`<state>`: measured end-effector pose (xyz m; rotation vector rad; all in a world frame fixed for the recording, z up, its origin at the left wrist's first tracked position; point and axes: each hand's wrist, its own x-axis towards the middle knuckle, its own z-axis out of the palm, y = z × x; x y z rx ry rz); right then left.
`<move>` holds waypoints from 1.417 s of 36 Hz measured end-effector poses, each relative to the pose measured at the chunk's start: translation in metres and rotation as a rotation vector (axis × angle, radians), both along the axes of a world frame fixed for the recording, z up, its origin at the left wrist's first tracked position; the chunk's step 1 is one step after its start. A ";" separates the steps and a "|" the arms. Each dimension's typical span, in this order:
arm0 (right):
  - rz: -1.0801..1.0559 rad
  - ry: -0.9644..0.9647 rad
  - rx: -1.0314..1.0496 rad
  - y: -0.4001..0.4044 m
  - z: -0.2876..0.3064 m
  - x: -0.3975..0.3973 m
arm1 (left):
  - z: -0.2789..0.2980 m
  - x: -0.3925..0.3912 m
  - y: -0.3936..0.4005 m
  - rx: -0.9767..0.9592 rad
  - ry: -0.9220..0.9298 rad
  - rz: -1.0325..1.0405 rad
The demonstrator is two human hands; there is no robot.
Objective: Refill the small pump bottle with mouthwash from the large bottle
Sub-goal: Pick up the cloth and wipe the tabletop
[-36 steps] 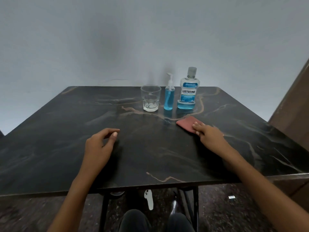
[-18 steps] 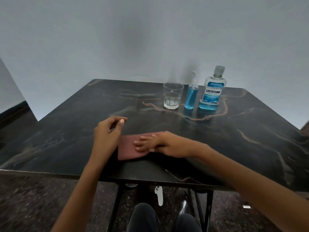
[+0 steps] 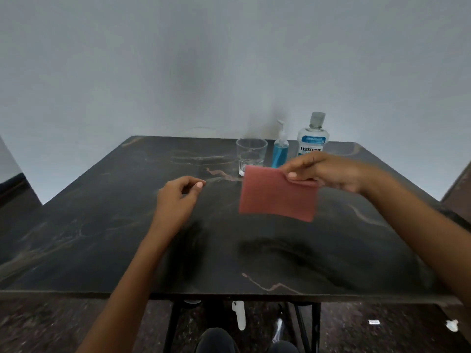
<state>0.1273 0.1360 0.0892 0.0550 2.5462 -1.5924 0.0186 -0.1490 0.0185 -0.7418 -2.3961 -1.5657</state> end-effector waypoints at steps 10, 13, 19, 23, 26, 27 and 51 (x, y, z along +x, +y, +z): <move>-0.391 0.229 0.368 -0.084 -0.003 -0.104 | 0.012 -0.048 0.017 -0.019 -0.017 0.082; -0.479 0.334 0.688 -0.123 -0.018 -0.132 | 0.006 -0.060 0.020 -0.049 -0.028 0.084; -0.255 0.160 0.786 -0.145 -0.058 -0.154 | -0.009 -0.078 0.013 -0.336 0.011 0.079; 0.040 0.105 0.911 -0.117 -0.064 -0.139 | -0.016 -0.081 0.012 -0.564 0.111 0.004; 0.181 0.093 0.944 -0.099 -0.073 -0.130 | -0.020 -0.083 0.016 -0.796 0.191 -0.074; 0.194 0.103 0.949 -0.096 -0.076 -0.129 | -0.021 -0.083 0.017 -0.859 0.210 -0.089; -0.094 0.093 1.073 -0.115 -0.097 -0.149 | -0.030 -0.115 0.036 -1.075 0.335 -0.124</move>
